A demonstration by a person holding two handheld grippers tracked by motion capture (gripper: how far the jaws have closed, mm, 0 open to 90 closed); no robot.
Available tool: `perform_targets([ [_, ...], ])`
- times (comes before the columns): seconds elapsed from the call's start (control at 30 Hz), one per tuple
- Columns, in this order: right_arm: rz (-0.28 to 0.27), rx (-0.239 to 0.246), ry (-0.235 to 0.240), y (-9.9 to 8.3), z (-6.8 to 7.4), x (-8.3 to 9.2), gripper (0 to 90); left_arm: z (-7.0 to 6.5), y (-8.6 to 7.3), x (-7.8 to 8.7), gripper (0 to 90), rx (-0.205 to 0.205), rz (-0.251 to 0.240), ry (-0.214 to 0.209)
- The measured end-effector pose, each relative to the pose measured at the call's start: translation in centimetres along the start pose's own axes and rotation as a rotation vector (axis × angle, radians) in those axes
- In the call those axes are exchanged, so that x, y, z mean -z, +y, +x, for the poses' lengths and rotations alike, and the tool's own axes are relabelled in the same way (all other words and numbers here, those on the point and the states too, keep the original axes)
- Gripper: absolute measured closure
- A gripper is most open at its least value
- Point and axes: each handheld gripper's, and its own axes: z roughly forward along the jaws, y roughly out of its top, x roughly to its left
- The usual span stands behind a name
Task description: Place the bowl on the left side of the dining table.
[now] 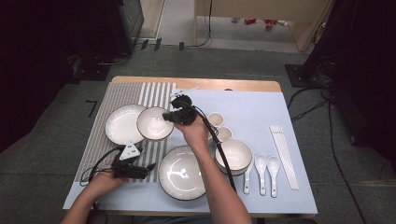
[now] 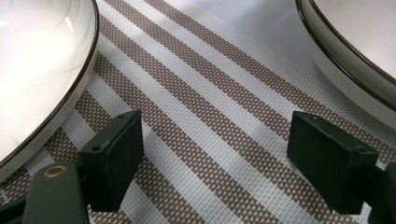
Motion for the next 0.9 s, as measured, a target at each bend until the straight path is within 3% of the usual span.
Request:
perform_targets([
  [0.9,0.008,-0.017,0.004,0.5,0.1,-2.0,83.1,0.0,0.0,0.0,19.0,-0.002,0.001,0.004],
])
